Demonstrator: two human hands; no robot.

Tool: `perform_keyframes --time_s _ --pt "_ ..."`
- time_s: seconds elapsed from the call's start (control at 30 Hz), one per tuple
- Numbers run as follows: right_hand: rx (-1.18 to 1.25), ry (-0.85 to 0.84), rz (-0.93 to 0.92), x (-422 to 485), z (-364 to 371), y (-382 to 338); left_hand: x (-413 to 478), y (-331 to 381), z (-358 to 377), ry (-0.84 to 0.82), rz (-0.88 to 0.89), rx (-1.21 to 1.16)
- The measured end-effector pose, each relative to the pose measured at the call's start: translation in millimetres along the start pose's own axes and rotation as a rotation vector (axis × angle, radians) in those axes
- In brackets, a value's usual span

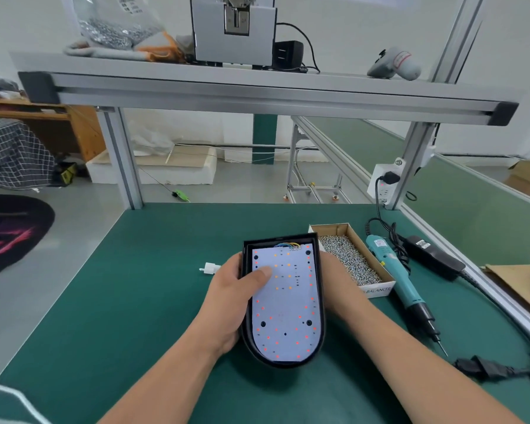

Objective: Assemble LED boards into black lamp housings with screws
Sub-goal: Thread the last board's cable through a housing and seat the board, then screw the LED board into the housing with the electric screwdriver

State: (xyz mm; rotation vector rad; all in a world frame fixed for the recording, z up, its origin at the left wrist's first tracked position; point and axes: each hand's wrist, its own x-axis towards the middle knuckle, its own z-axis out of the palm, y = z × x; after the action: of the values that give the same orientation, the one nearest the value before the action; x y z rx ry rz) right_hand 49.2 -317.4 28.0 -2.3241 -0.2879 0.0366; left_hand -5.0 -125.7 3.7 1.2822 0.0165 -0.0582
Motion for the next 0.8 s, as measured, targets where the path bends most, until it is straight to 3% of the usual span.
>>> perform_keyframes --time_s 0.2,0.4,0.6,0.8 --pt "0.102 -0.085 0.007 -6 -10 6 1 0 7 0.064 0.061 0.263" --pt "0.12 0.108 -0.026 -2 -49 14 2 1 7 0.146 0.082 0.563" --pt "-0.447 0.294 0.064 -5 -106 45 7 0 9 0.238 0.062 0.812" --pt "-0.67 0.064 0.291 -35 -139 92 9 3 9 0.256 -0.007 0.918"
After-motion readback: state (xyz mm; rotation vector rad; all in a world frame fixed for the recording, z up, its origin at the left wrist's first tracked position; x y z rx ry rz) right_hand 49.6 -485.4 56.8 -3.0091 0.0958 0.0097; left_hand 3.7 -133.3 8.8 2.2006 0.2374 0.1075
